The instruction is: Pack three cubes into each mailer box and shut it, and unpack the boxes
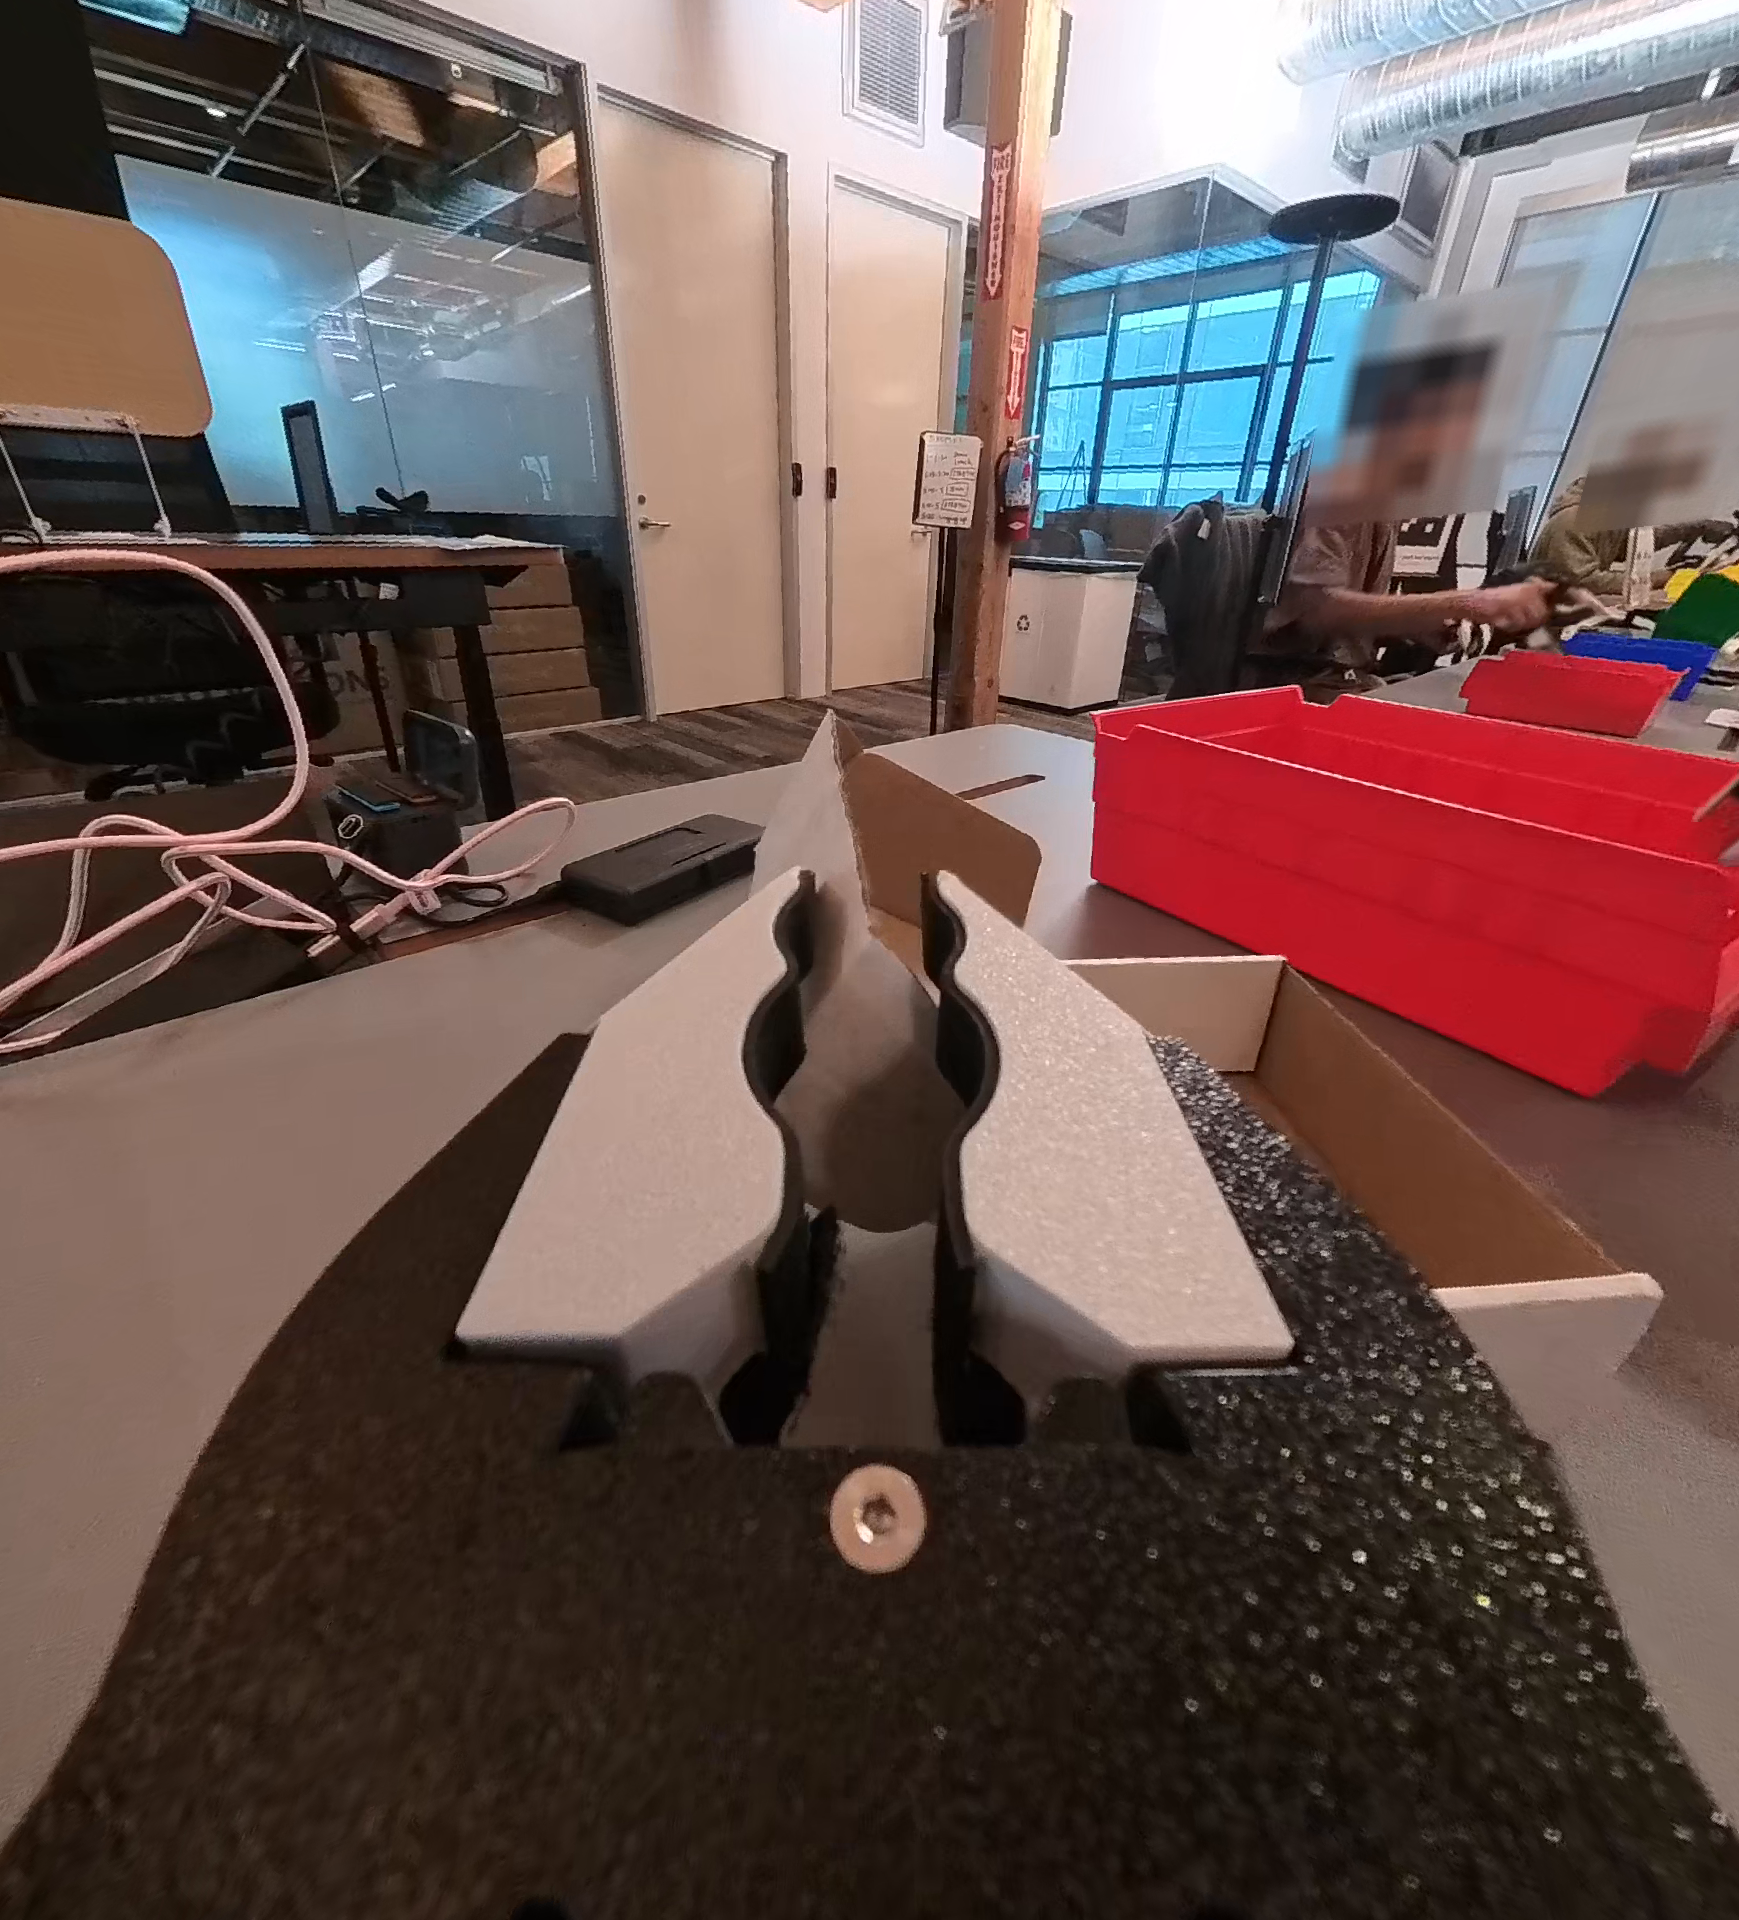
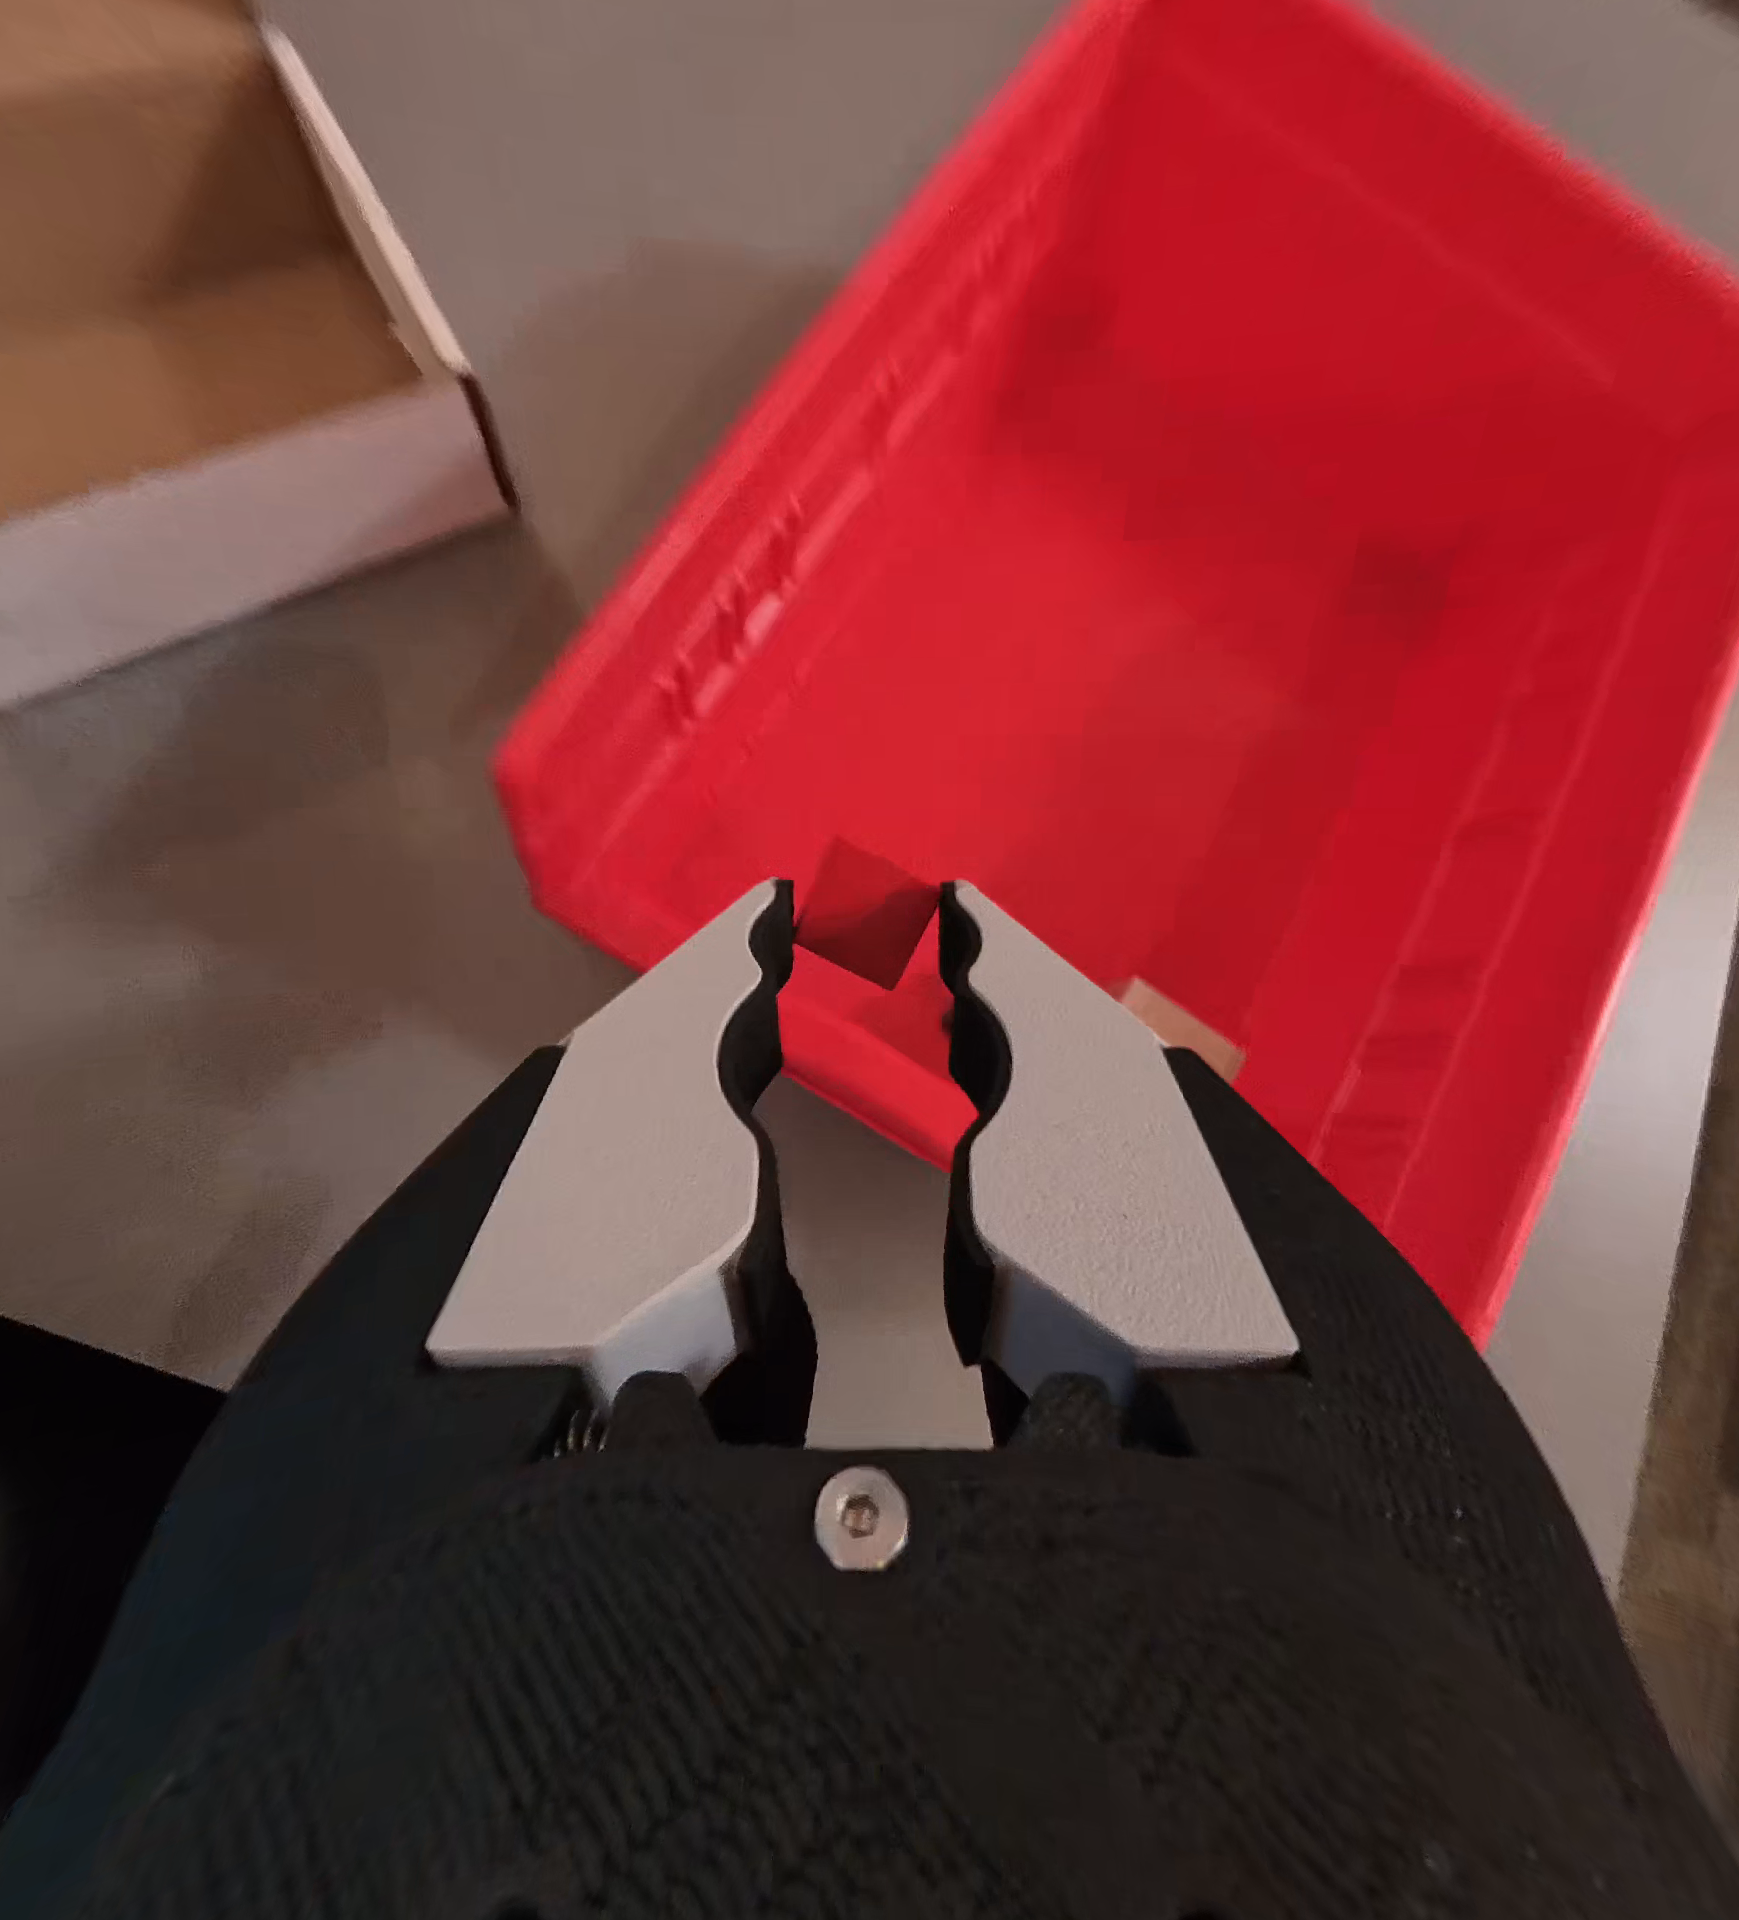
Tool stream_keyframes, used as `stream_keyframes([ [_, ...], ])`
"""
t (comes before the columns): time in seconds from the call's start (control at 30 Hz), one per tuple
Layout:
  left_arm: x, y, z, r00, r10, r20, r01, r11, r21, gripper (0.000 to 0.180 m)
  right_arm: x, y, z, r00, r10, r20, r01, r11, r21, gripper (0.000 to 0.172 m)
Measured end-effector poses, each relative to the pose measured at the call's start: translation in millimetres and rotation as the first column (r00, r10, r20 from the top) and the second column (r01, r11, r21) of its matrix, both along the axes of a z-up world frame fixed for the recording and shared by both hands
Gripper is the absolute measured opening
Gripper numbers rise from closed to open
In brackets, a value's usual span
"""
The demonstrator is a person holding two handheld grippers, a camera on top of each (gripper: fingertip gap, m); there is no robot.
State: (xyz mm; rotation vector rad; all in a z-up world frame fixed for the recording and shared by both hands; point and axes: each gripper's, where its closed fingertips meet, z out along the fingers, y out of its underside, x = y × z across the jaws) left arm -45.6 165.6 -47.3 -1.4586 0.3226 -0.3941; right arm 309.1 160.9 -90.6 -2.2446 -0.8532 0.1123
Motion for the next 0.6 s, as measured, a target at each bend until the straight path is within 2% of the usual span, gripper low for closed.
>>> stream_keyframes([
  [0.13, -1.5, 1.3, -1.7, 1.000, 0.000, 0.010, 0.001, 1.000, -0.010, 0.018, 10.7, 12.4, -29.3, 1.000, -0.018, 0.017, 0.020, 0.996, -0.089, 0.026],
  [0.4, -1.8, 1.6, -2.4, 1.000, -0.002, 0.011, 0.002, 1.000, -0.013, 0.018, 12.7, 16.1, -58.7, 0.996, -0.030, 0.082, 0.046, 0.979, -0.200, 0.027],
  [0.6, -1.0, 1.1, -1.9, 1.000, -0.004, 0.007, 0.004, 1.000, -0.012, 0.018, 10.5, 14.0, -70.1, 0.993, -0.023, 0.113, 0.050, 0.969, -0.242, 0.030],
])
